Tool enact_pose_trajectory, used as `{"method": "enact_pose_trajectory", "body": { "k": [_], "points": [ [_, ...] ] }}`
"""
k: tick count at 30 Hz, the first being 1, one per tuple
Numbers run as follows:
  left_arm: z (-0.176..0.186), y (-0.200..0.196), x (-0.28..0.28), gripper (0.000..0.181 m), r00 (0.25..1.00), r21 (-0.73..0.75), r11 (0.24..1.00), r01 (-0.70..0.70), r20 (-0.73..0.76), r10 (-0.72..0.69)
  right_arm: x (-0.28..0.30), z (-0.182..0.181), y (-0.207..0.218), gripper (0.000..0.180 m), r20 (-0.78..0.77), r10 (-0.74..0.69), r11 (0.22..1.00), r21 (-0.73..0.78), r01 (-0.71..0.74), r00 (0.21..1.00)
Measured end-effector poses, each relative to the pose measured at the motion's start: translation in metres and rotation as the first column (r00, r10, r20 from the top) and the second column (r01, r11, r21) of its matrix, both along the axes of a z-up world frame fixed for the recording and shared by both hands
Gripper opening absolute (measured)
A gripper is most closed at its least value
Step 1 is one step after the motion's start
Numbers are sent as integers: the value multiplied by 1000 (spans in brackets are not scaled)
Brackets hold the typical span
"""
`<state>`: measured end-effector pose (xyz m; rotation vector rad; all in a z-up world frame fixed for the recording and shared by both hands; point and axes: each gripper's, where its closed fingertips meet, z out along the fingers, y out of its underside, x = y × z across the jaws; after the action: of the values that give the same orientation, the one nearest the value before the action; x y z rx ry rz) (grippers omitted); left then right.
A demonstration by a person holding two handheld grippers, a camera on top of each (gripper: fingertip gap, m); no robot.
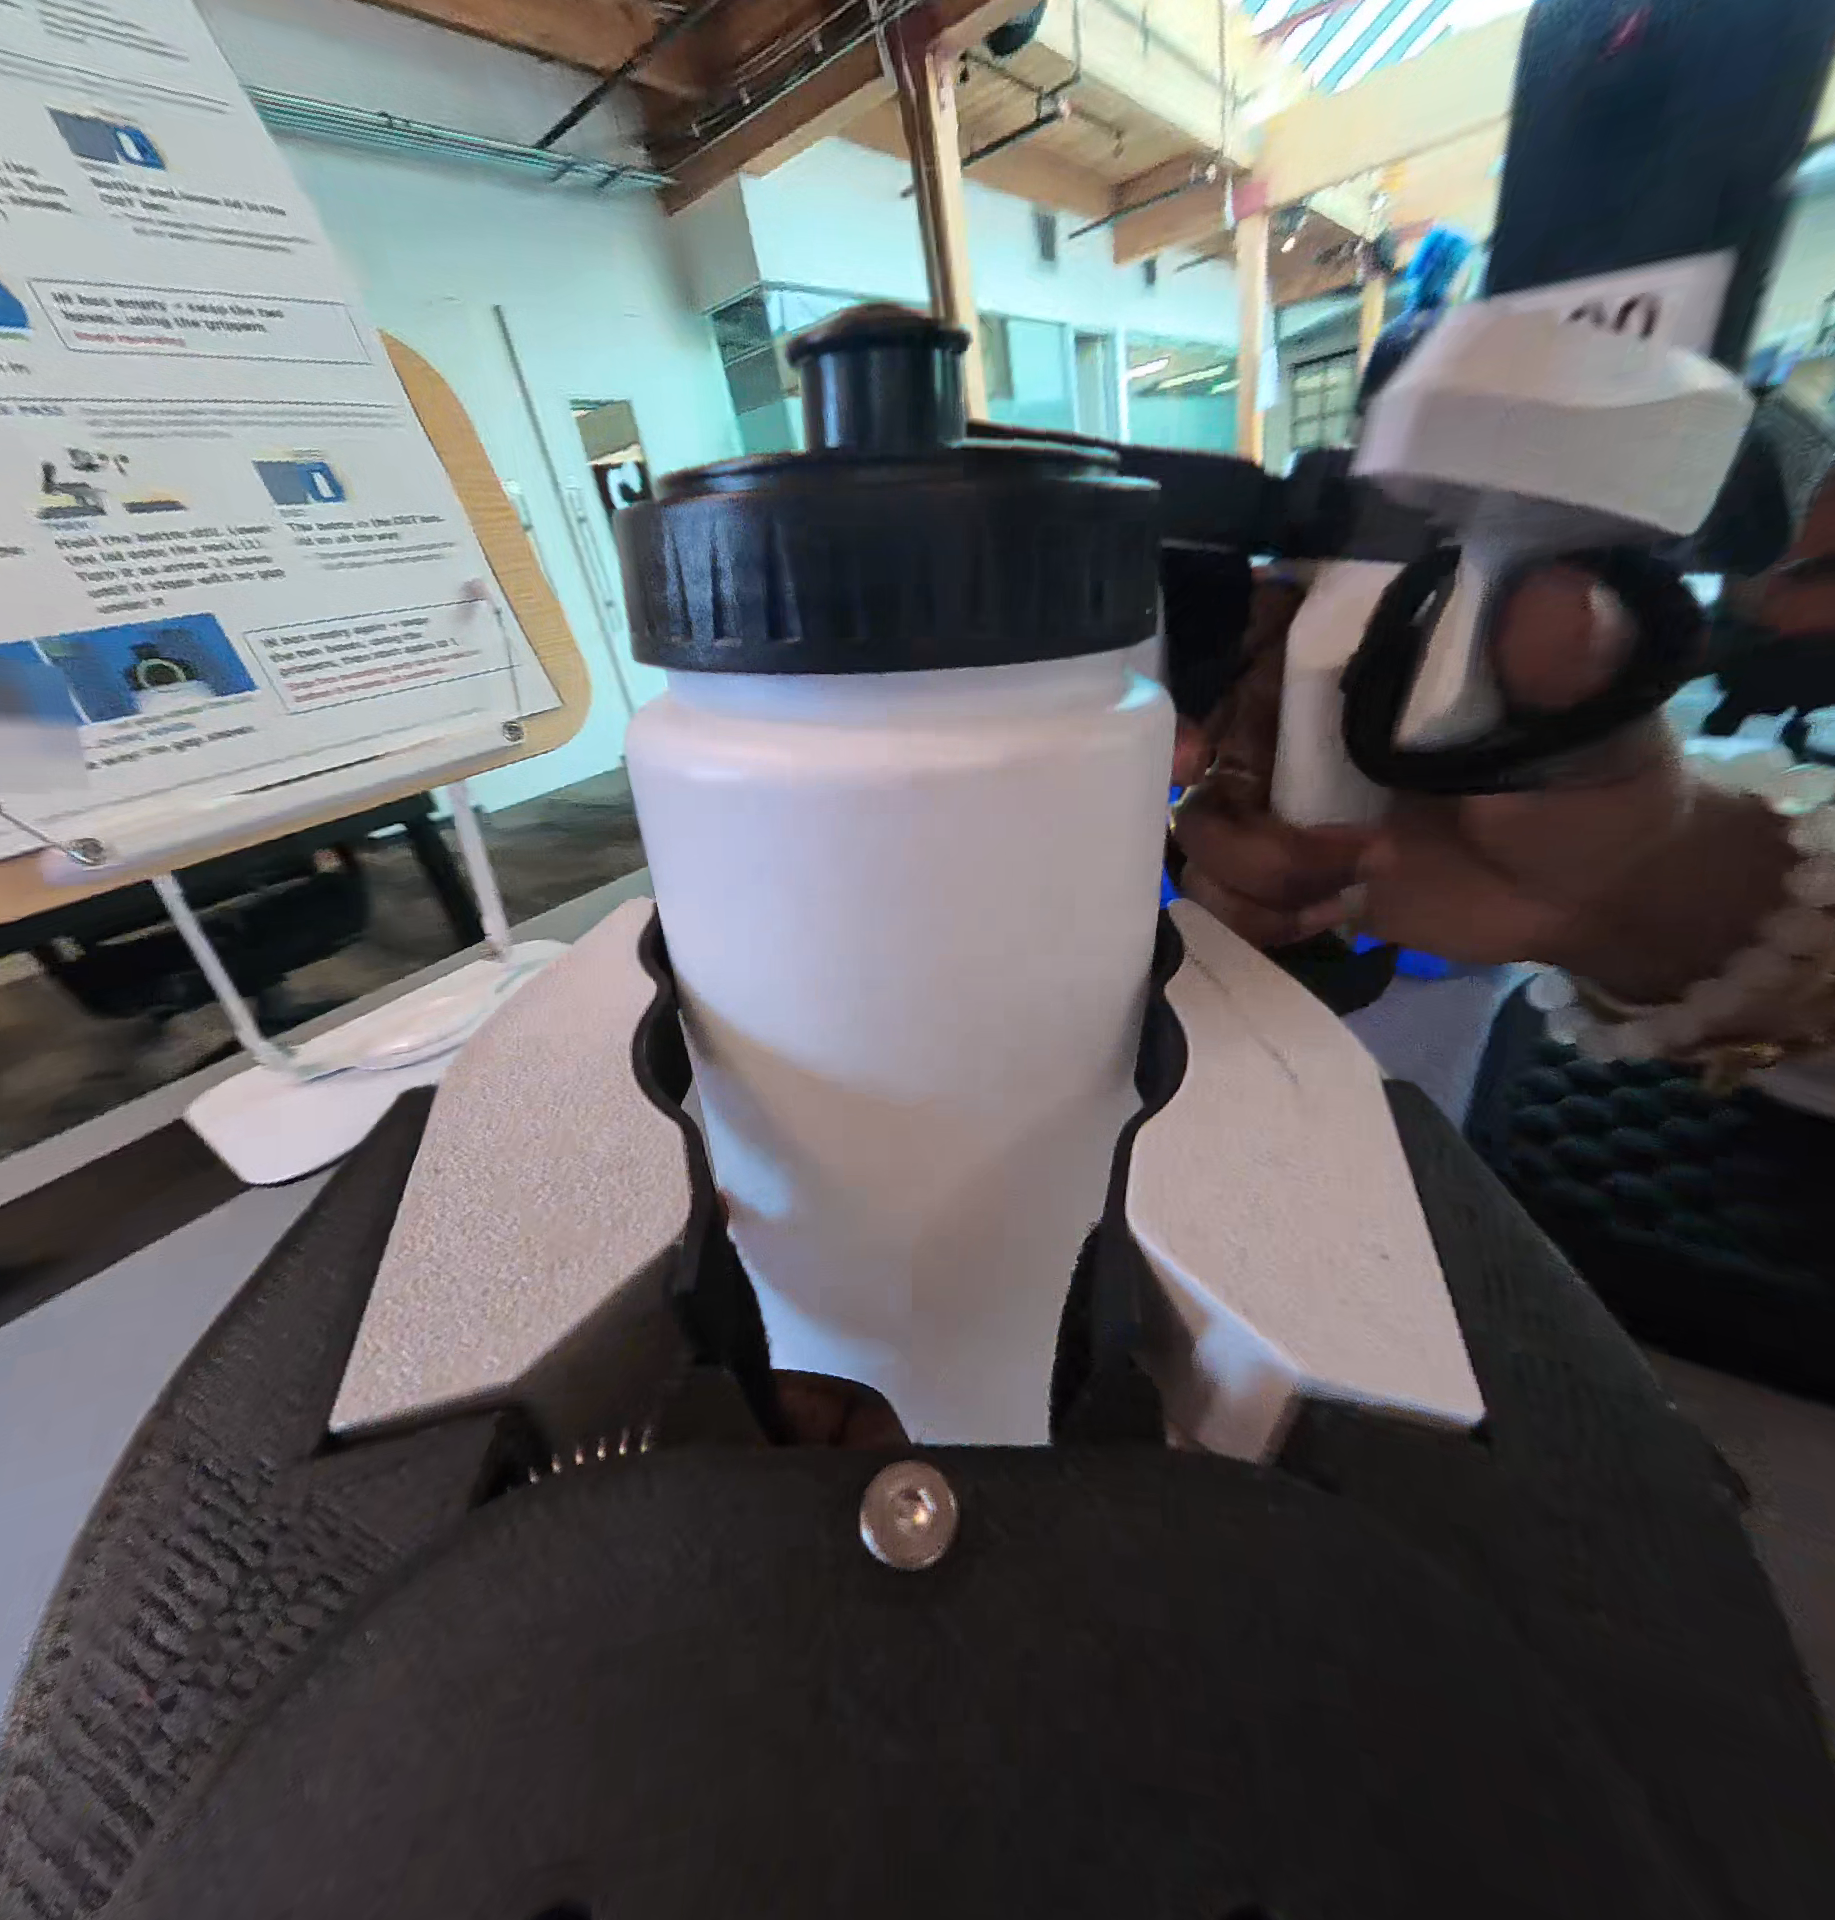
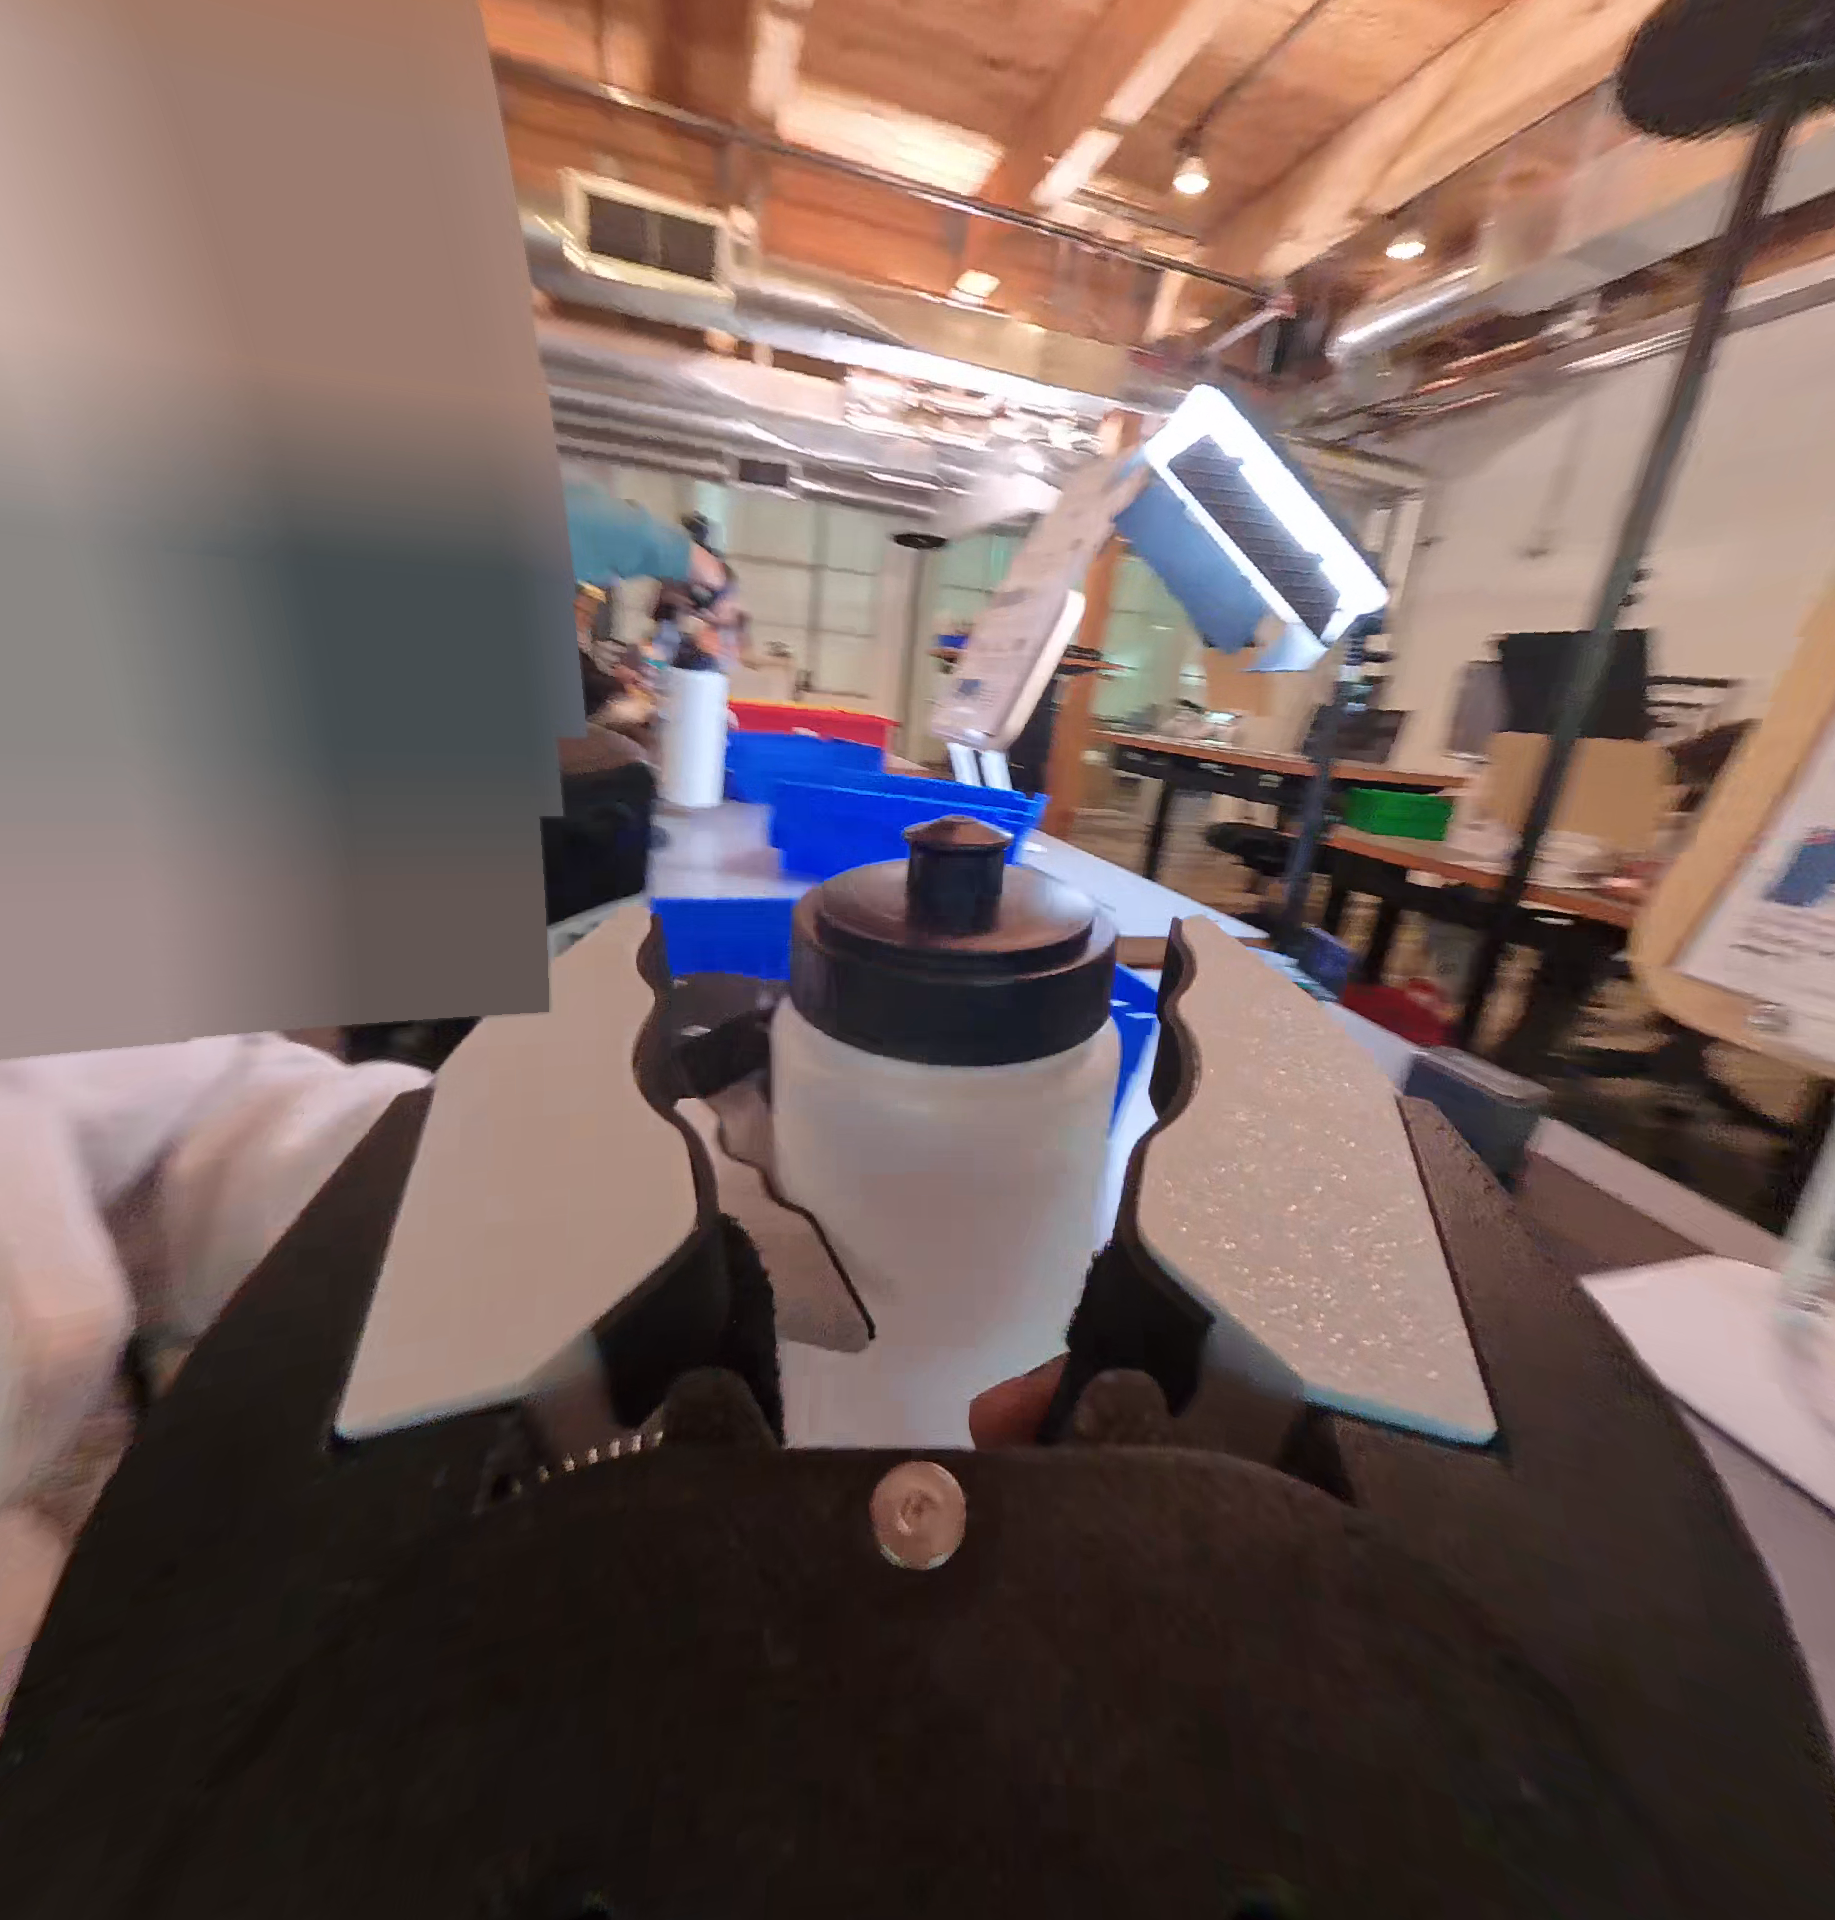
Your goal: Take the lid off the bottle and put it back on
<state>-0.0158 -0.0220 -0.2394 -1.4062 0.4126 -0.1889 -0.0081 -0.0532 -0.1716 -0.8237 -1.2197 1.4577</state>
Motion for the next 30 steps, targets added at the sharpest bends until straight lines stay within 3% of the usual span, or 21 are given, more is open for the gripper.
{"method": "enact_pose_trajectory", "body": {
  "k": [4, 8, 11, 14, 17, 19, 21, 25, 30],
  "points": [
    [-7, 0, 9, 85, 988, 21, 999, -40, -149, 43, -8, -7, 3, 79, 30, -133, 988, 87, 130, 991],
    [-10, -2, 16, 85, 985, 7, 1000, 18, -169, -17, -7, -13, -2, 77, 82, -72, 994, 84, 65, 994],
    [-7, -19, 39, 85, 956, -37, 957, 288, -51, -290, 4, -8, -16, 75, 91, 102, 993, 58, -108, 991],
    [-7, -48, 65, 85, 799, -94, 794, 601, 84, -595, 20, -6, -39, 75, 112, 355, 934, 5, -358, 928],
    [-9, -66, 78, 85, 684, -114, 675, 729, 143, -715, 33, -8, -56, 75, 133, 524, 851, -33, -525, 841],
    [-9, -63, 76, 85, 703, -105, 695, 711, 138, -698, 32, -8, -55, 76, 126, 528, 849, -47, -527, 840],
    [-3, -51, 66, 85, 778, -66, 777, 626, 125, -616, 26, -3, -44, 77, 80, 460, 888, -52, -457, 884],
    [2, -19, 30, 86, 955, 1, 956, 295, 38, -295, 10, -2, -13, 100, 58, 233, 972, -47, -230, 971],
    [-5, -6, 18, 86, 991, 10, 995, 94, -99, -93, -6, -13, -3, 79, 103, 9, 998, 65, -16, 995]
  ]
}}
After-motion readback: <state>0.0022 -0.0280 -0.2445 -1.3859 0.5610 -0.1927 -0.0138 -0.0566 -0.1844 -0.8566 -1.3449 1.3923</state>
